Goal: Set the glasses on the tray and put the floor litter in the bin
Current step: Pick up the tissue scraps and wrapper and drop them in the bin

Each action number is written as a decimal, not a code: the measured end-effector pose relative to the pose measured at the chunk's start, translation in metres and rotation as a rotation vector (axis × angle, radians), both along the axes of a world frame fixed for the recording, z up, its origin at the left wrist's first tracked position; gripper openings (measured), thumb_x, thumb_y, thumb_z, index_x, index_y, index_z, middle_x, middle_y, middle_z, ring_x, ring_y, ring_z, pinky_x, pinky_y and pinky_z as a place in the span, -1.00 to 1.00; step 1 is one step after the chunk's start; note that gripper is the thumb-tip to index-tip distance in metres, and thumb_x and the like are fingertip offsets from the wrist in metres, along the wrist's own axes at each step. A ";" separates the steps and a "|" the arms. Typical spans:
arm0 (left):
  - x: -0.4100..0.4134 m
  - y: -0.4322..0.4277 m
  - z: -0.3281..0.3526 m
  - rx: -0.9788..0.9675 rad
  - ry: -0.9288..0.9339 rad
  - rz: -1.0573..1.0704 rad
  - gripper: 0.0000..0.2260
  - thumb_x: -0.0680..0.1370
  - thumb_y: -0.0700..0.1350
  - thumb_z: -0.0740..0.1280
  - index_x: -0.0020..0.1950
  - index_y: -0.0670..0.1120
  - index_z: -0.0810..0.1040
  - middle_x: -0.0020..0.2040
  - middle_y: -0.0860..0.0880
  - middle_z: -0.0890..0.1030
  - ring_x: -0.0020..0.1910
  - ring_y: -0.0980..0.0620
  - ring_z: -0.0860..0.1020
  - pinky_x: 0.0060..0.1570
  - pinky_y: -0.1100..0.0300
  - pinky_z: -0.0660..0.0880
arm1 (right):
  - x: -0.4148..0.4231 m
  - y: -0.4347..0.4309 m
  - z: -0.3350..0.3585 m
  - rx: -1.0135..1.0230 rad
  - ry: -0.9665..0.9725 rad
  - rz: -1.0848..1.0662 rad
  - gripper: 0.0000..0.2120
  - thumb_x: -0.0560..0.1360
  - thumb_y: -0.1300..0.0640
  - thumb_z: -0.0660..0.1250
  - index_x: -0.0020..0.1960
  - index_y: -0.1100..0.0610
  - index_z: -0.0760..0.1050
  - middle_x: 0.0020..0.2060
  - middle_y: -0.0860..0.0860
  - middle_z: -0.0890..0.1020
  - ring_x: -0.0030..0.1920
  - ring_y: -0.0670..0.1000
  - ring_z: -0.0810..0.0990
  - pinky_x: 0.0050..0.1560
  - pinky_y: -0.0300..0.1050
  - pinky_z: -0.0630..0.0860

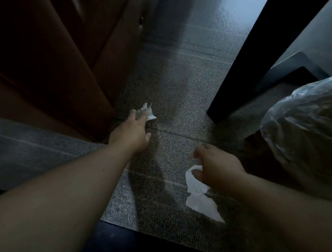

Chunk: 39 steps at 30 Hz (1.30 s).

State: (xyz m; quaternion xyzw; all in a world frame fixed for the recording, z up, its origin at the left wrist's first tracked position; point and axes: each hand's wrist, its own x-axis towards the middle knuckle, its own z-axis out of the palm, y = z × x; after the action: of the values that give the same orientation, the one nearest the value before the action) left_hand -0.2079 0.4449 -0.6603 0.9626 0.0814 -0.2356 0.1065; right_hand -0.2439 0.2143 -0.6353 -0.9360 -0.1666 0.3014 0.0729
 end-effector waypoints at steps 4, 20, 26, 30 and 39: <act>0.010 -0.004 -0.016 0.031 0.057 0.024 -0.37 0.57 0.07 0.21 0.52 0.12 -0.09 0.55 -0.15 0.00 0.39 -0.22 0.31 0.18 -0.09 0.43 | -0.012 -0.013 -0.006 0.015 0.054 -0.042 -0.60 0.53 -0.10 0.27 0.30 0.02 0.32 0.25 0.02 0.42 0.09 0.09 0.52 -0.04 -0.04 0.52; 0.007 0.002 0.014 0.053 -0.024 -0.095 -0.90 0.55 0.00 0.25 -0.05 -0.01 0.49 -0.17 -0.03 0.56 -0.25 -0.02 0.48 -0.32 0.12 0.39 | 0.002 -0.019 -0.010 0.003 0.015 -0.091 -0.60 0.50 -0.10 0.29 0.29 -0.03 0.35 0.23 0.02 0.42 0.07 0.10 0.53 -0.07 -0.05 0.50; -0.059 -0.011 0.060 -0.035 -0.005 -0.399 -0.90 0.55 0.04 0.24 -0.05 0.05 0.49 -0.19 0.02 0.57 -0.23 -0.02 0.52 -0.35 0.13 0.39 | -0.013 -0.013 -0.024 -0.102 0.063 0.149 -0.46 0.50 -0.11 0.30 0.38 -0.04 0.17 0.30 0.09 0.35 0.06 0.17 0.56 -0.12 0.03 0.54; -0.084 -0.030 0.068 -0.082 -0.018 -0.591 -0.86 0.54 0.04 0.22 -0.04 0.02 0.51 -0.14 0.01 0.59 -0.14 -0.06 0.56 -0.27 0.09 0.41 | -0.017 -0.015 -0.034 -0.135 0.024 0.135 -0.84 0.58 0.09 0.18 0.15 0.03 0.40 0.11 0.06 0.51 0.02 0.10 0.55 -0.11 -0.02 0.46; -0.112 -0.065 0.042 -0.228 -0.178 -0.977 -0.95 0.39 -0.09 0.28 -0.21 -0.04 0.45 -0.31 -0.05 0.59 -0.31 -0.15 0.57 -0.33 0.04 0.52 | -0.019 -0.033 -0.024 -0.025 0.013 0.120 -0.74 0.54 -0.03 0.25 0.16 0.05 0.37 0.14 0.04 0.45 -0.02 0.12 0.55 -0.15 -0.03 0.47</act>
State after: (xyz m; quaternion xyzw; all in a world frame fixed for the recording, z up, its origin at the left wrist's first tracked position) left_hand -0.3203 0.3795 -0.6180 0.8868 -0.4140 -0.1825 0.0947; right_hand -0.2633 0.1816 -0.6594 -0.9232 -0.2182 0.3132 0.0443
